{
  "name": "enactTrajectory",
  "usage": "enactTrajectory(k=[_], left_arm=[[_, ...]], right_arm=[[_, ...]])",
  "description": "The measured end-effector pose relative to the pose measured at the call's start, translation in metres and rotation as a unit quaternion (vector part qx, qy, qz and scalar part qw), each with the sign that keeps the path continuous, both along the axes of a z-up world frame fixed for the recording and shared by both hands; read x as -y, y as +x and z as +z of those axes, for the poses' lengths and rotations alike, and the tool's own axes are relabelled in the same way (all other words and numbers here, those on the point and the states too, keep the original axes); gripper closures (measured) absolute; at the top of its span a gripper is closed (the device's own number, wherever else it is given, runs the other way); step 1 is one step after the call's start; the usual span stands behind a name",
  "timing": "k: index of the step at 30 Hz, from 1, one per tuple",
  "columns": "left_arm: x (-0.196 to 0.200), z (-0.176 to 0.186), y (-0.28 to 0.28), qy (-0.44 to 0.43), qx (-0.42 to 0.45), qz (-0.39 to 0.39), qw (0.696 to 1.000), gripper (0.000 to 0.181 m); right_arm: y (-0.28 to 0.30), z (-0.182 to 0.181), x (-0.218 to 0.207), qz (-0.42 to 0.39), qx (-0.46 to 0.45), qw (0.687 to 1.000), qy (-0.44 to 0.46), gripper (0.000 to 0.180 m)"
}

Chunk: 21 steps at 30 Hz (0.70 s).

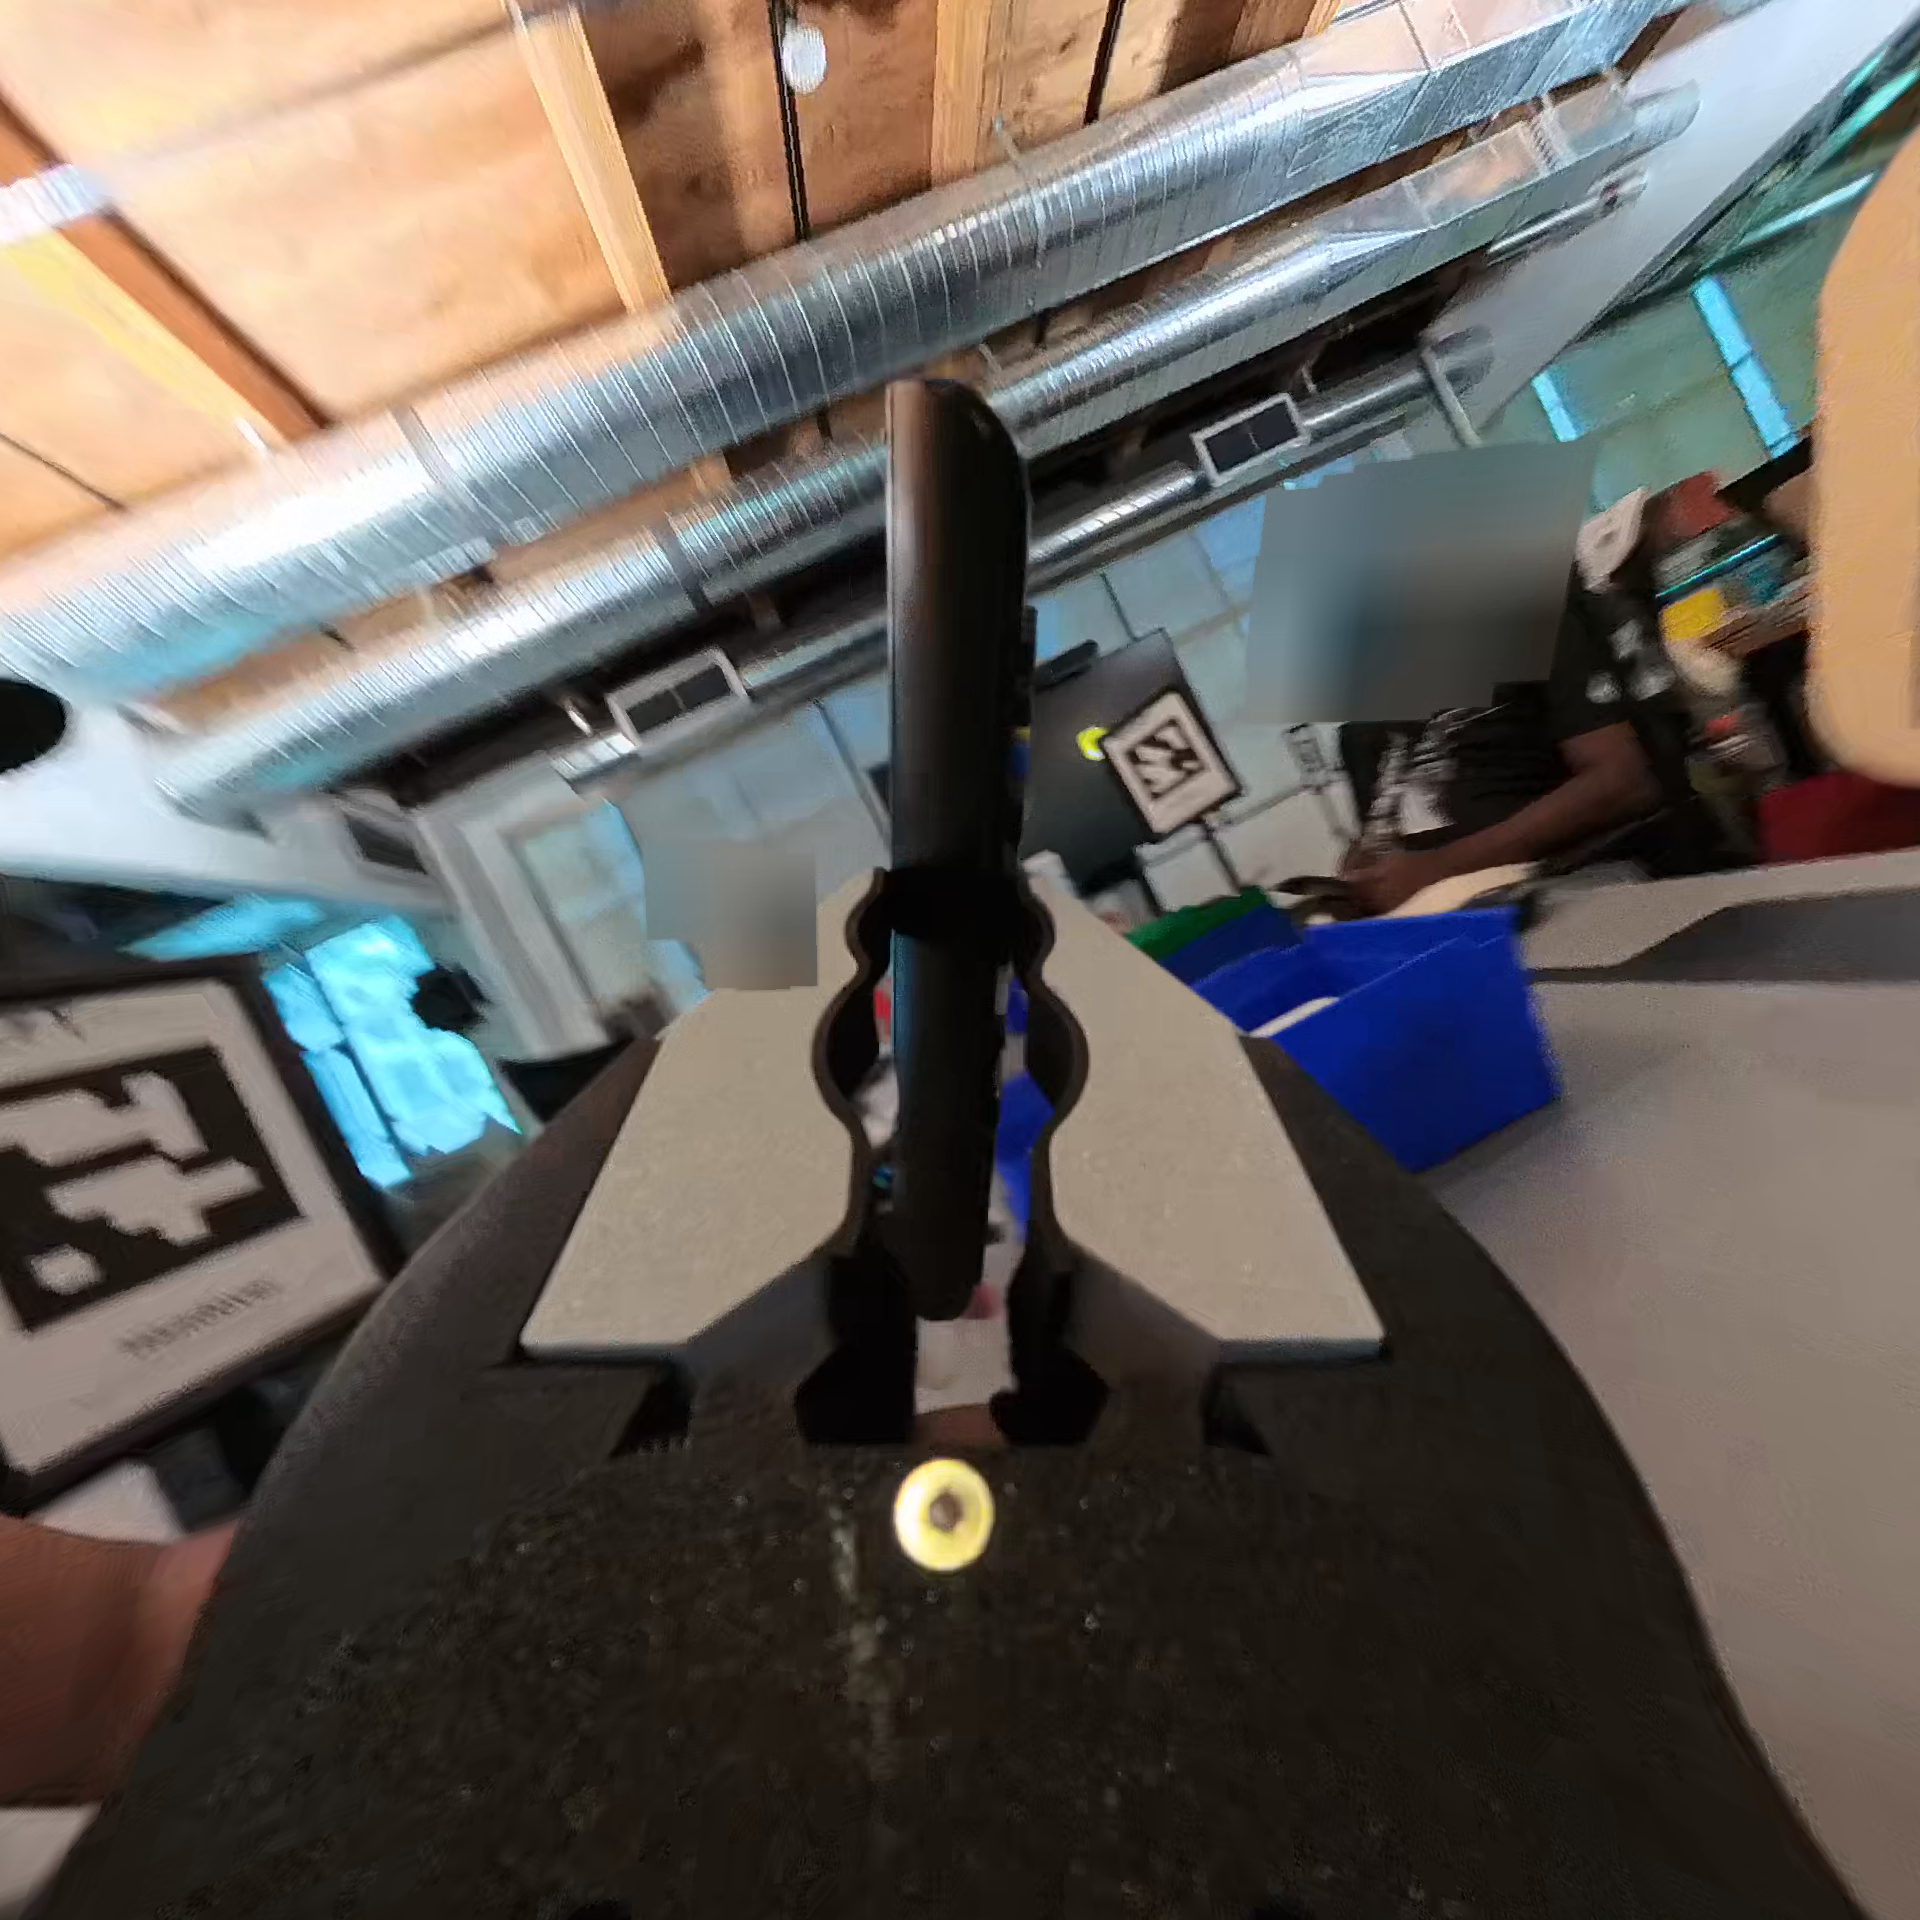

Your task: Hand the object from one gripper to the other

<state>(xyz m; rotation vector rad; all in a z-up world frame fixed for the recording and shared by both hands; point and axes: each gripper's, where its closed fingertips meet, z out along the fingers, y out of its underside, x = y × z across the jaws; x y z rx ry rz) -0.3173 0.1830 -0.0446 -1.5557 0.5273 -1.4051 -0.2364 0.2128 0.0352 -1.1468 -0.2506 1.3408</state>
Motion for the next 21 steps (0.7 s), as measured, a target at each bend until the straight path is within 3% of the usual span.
enactTrajectory(k=[3, 6, 8, 11, 13, 18, 21], left_arm=[[0.001, -0.027, -0.026, 0.044, -0.081, 0.082, 0.992, 0.123], [0.003, -0.02, -0.046, 0.083, -0.112, 0.137, 0.981, 0.126], [0.004, -0.017, -0.054, 0.108, -0.12, 0.158, 0.974, 0.128], [0.002, -0.019, -0.054, 0.103, -0.118, 0.158, 0.975, 0.13], [0.004, -0.023, -0.048, 0.093, -0.12, 0.136, 0.979, 0.13], [0.005, -0.026, -0.04, 0.115, -0.147, 0.13, 0.974, 0.13], [0.005, -0.025, -0.039, 0.121, -0.145, 0.131, 0.973, 0.131]], right_arm=[[0.038, 0.024, -0.004, -0.101, 0.145, 0.982, 0.068, 0.157], [0.111, 0.059, -0.012, -0.246, 0.296, 0.916, 0.116, 0.157], [0.168, 0.069, -0.018, -0.334, 0.426, 0.829, 0.138, 0.157], [0.264, 0.048, -0.044, -0.429, 0.612, 0.655, 0.112, 0.157], [0.302, 0.014, -0.063, -0.403, 0.698, 0.583, 0.101, 0.156], [0.345, -0.083, -0.107, -0.243, 0.849, 0.449, 0.132, 0.156], [0.362, -0.121, -0.132, -0.181, 0.888, 0.407, 0.116, 0.156]])
